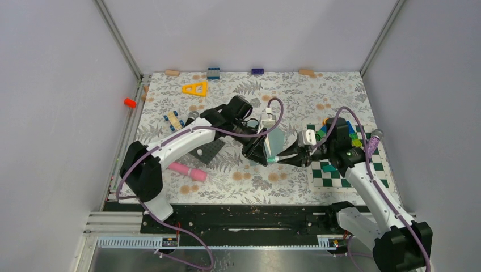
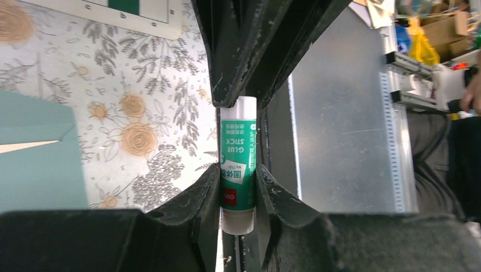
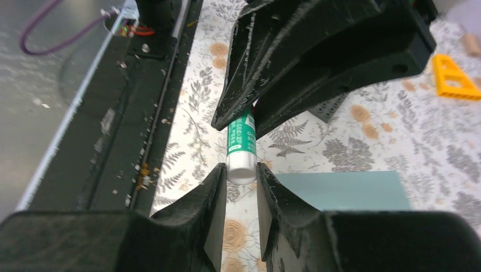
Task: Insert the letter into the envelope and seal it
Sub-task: Unscrew the solid glue.
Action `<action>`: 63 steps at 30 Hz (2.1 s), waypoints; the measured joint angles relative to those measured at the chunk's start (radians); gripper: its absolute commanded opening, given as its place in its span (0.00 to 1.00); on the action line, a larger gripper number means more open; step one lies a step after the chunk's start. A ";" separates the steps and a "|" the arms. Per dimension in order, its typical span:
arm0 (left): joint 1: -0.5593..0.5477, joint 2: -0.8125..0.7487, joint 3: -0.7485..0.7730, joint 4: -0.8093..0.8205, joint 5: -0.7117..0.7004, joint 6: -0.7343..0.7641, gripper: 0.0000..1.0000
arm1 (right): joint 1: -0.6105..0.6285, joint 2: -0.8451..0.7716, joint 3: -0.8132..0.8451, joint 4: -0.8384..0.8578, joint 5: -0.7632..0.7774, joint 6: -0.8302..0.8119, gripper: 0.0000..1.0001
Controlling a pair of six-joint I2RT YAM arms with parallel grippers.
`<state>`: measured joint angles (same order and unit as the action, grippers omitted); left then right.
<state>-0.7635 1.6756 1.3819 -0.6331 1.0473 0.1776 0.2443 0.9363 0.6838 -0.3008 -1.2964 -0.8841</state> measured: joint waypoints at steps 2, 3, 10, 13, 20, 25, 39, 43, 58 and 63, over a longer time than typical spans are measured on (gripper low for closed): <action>-0.005 -0.026 0.000 -0.003 -0.037 0.012 0.13 | 0.000 0.027 0.027 0.001 -0.007 0.066 0.24; -0.009 -0.043 0.000 -0.004 -0.062 0.019 0.13 | 0.001 0.041 0.042 0.002 -0.008 0.108 0.24; -0.030 -0.118 0.000 -0.007 -0.190 0.059 0.12 | 0.001 0.135 0.134 0.005 -0.014 0.404 0.26; -0.037 -0.135 0.000 -0.010 -0.240 0.069 0.12 | 0.001 0.192 0.171 0.003 -0.012 0.554 0.27; -0.049 -0.148 0.000 -0.024 -0.360 0.078 0.12 | 0.000 0.352 0.232 -0.001 -0.003 0.887 0.33; -0.056 -0.148 0.000 -0.018 -0.411 0.078 0.11 | -0.002 0.435 0.253 0.004 -0.008 1.054 0.46; -0.068 -0.089 0.000 0.021 -0.168 0.062 0.11 | -0.050 -0.050 0.105 0.022 0.004 0.513 0.91; -0.048 -0.014 0.002 0.016 -0.052 0.033 0.11 | -0.051 -0.132 0.065 -0.004 -0.002 0.252 0.87; -0.013 0.058 0.022 0.008 0.147 -0.041 0.11 | -0.053 -0.134 -0.037 -0.112 0.023 -0.188 0.54; -0.006 0.057 0.022 0.019 0.163 -0.056 0.11 | -0.053 -0.134 -0.037 -0.120 0.015 -0.215 0.50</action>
<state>-0.7692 1.7329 1.4036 -0.6144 1.2102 0.1215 0.1913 0.8021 0.6468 -0.4210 -1.2816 -1.0992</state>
